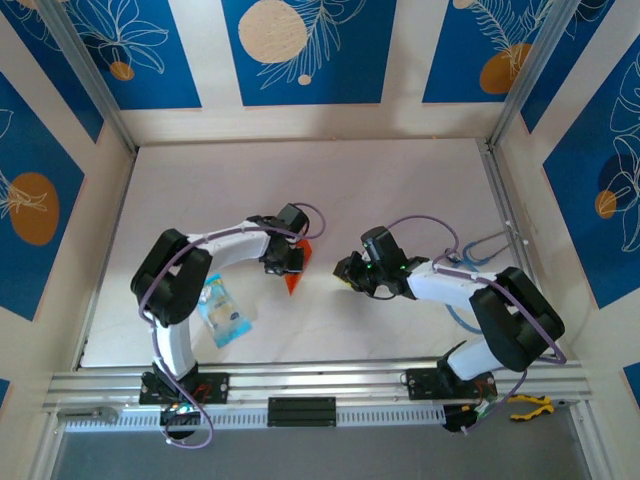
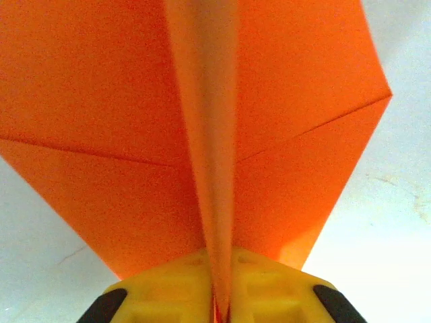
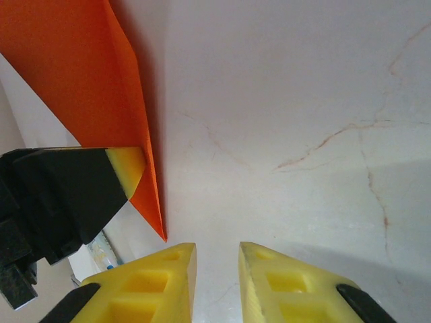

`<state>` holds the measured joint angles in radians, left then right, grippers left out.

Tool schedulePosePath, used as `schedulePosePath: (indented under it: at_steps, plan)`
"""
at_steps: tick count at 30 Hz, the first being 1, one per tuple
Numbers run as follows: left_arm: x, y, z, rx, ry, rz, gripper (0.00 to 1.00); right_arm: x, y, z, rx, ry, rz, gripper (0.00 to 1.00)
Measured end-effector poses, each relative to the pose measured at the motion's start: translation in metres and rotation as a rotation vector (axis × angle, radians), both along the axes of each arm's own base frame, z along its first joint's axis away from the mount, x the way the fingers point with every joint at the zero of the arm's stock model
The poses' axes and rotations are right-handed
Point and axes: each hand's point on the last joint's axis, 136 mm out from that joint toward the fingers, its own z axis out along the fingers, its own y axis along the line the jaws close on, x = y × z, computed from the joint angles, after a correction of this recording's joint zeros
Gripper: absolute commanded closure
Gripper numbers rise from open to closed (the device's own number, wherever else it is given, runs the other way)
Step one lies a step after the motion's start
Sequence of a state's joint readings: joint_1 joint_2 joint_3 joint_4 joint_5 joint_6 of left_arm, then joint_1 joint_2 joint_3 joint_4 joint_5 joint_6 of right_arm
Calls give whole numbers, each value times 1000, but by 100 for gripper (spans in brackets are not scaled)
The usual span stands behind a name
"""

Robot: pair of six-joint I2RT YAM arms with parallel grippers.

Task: Fold a paper plane with a square sheet of paper (pick it up from the middle)
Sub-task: Move a paper plane to the center of the table.

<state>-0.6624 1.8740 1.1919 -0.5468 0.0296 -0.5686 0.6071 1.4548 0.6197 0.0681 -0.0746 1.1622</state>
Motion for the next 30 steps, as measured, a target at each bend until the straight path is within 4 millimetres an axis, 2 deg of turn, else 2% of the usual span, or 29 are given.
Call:
schedulePosePath:
  at_steps: [10,17,24,30]
  plan:
    - [2,-3,-2,30,3,-5,85,-2,-6,-8,0,9,-12,77]
    - [6,-8,-3,34,1,-8,74,-4,-13,-11,-1,11,-24,77]
    - [7,-11,-3,29,-3,-10,68,-3,-21,1,22,-25,-47,76]
    - [15,-17,-2,19,-15,7,66,-2,-26,10,33,-43,-61,76]
